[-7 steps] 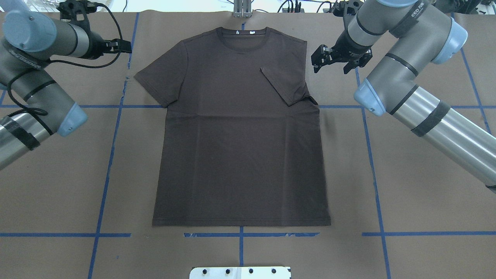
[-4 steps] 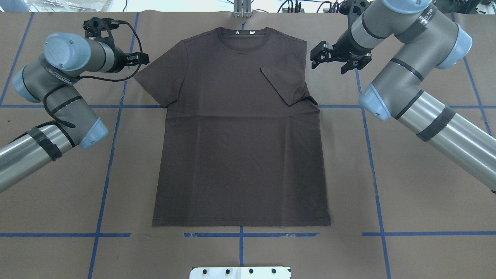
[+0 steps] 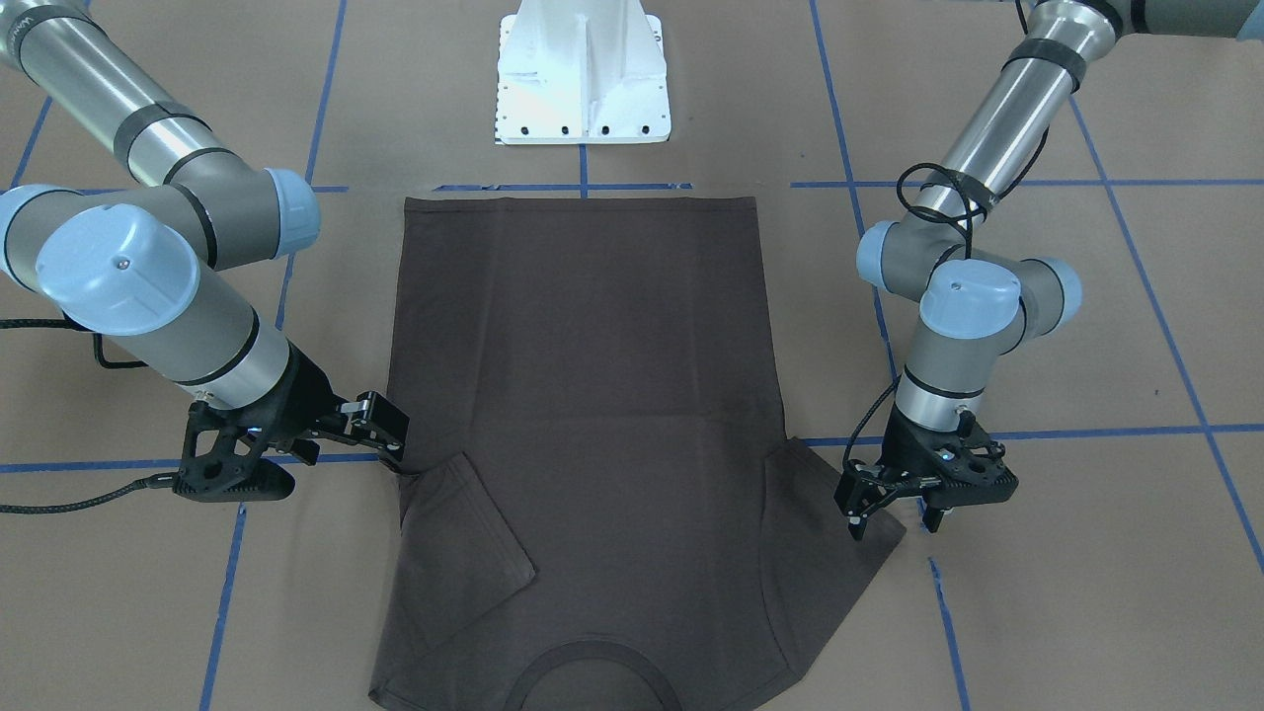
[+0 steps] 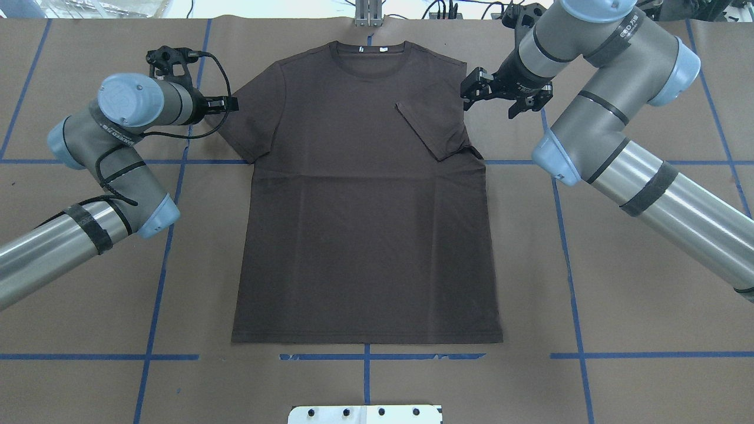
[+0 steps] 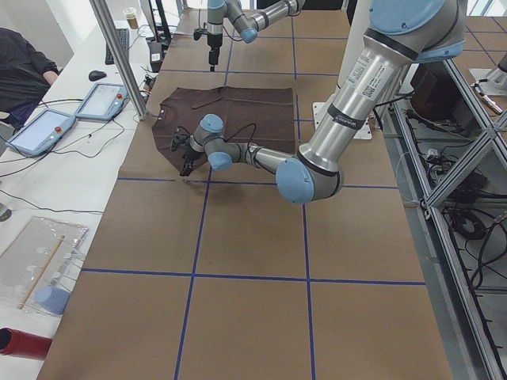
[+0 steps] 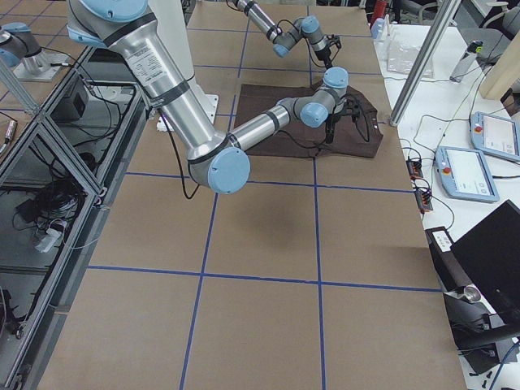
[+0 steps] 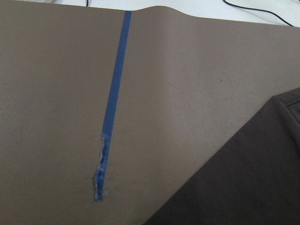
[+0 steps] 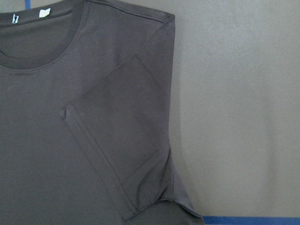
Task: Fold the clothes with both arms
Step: 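Move the left gripper to the sleeve nearest it while the right gripper withdraws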
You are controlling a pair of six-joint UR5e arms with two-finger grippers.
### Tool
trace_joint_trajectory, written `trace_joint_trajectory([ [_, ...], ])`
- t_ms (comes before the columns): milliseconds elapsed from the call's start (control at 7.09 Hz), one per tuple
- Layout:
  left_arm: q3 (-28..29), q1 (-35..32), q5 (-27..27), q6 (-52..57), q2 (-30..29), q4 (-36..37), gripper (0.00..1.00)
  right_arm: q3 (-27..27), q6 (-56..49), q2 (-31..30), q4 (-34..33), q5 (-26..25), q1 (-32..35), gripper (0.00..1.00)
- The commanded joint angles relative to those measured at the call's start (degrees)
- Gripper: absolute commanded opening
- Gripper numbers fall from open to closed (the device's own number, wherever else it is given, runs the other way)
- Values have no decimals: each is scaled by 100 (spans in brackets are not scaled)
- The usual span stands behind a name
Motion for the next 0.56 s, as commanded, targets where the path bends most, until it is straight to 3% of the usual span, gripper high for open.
trace_joint_trajectory([
  [0,184,10,7,16,3,-119,96,32,-97,45,-305,136,47,100],
  [282,193,10,7,16,-6,-119,86,41,-221,72,-368,251,126,100],
  [423,193,10,-2,25,-6,-111,72,41,-221,72,-368,251,135,100],
])
